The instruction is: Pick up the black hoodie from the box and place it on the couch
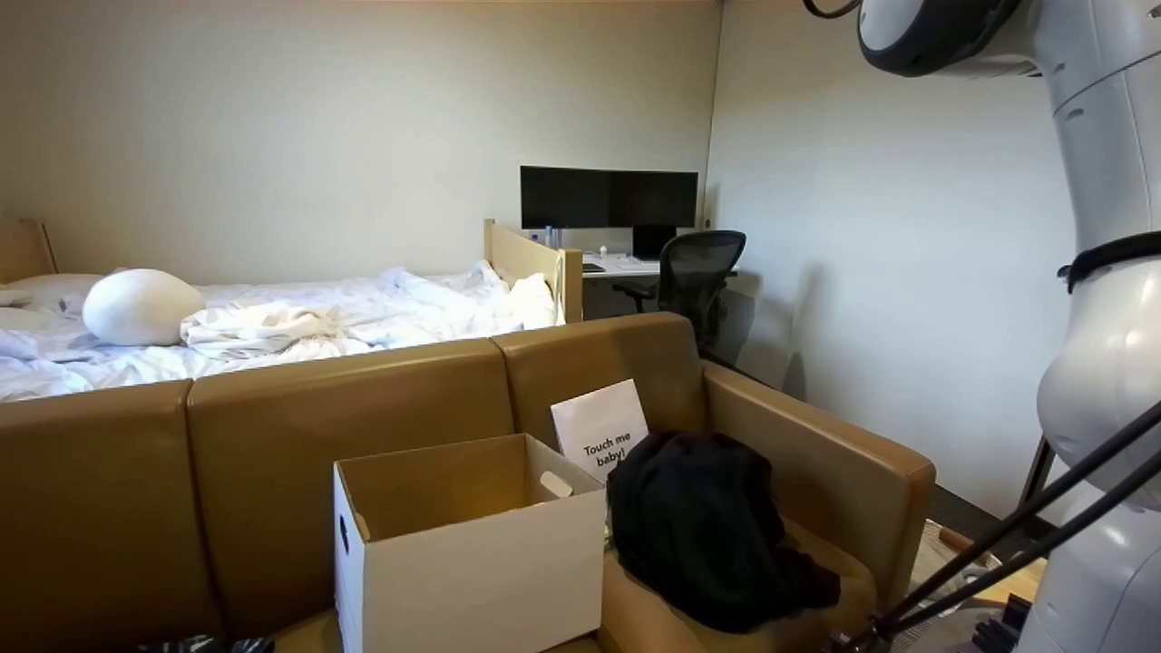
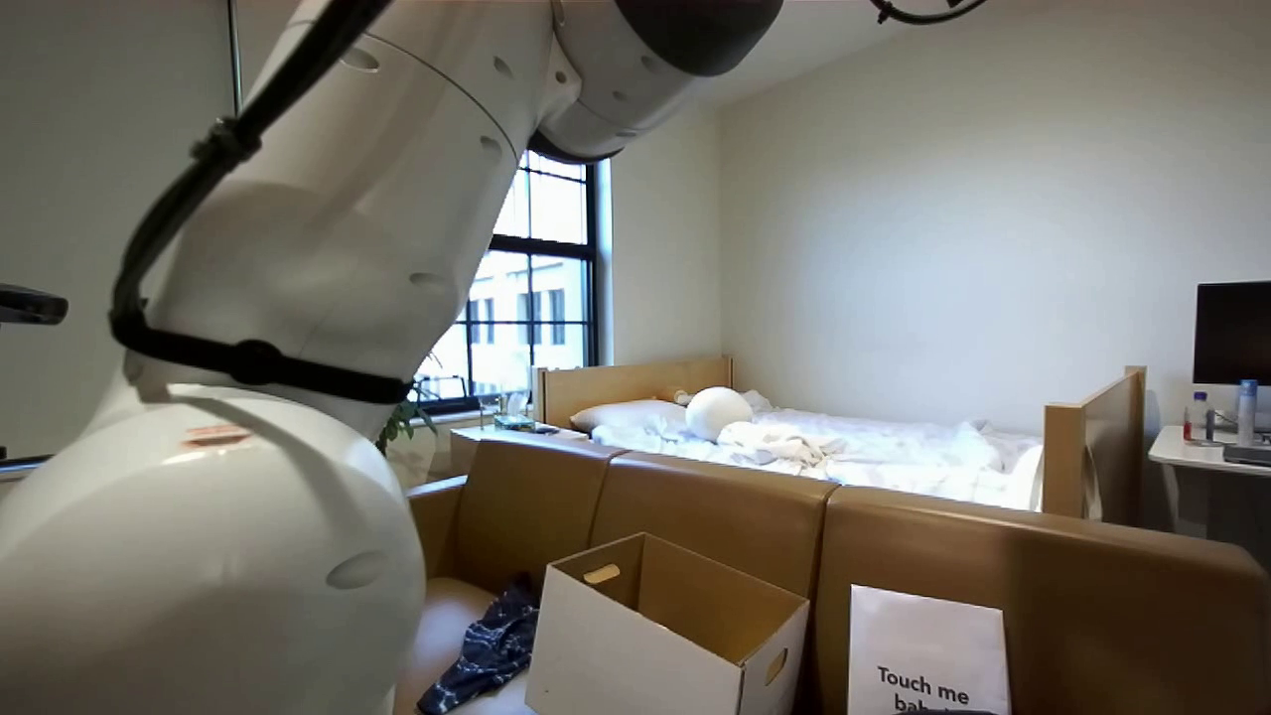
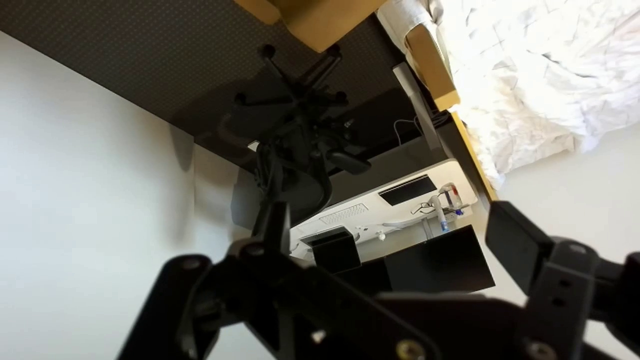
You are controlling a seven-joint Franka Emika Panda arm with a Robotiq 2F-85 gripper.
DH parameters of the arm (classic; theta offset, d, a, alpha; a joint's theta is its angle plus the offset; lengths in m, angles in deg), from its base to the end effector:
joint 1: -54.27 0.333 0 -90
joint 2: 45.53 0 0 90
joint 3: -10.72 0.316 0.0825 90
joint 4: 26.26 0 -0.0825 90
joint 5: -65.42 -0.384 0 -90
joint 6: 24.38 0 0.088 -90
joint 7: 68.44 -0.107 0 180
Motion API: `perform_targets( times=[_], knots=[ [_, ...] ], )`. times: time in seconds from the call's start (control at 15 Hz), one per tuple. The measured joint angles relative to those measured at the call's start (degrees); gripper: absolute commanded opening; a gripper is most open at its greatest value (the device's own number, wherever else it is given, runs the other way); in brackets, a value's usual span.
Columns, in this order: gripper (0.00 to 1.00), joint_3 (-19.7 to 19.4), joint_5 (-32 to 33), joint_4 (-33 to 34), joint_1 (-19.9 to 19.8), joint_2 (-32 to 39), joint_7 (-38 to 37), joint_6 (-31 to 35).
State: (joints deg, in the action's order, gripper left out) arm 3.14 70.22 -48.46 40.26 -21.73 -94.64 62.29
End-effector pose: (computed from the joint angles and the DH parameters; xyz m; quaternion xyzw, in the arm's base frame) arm 0.5269 -0.1798 0.8929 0.8539 -0.3809 0.3516 0.0472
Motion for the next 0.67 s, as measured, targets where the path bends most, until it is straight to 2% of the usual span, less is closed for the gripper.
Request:
perform_targets(
  times=[0.27,0.47,0.67],
  knots=[
    [1.00,1.2,-2.0,-2.7,-0.3,0.1,2.0,-1.1],
    [1.00,2.2,-6.4,-1.0,-1.3,3.1,6.0,-7.0],
    [1.00,2.9,-7.4,-2.1,-2.0,5.1,10.9,-10.4]
  ],
)
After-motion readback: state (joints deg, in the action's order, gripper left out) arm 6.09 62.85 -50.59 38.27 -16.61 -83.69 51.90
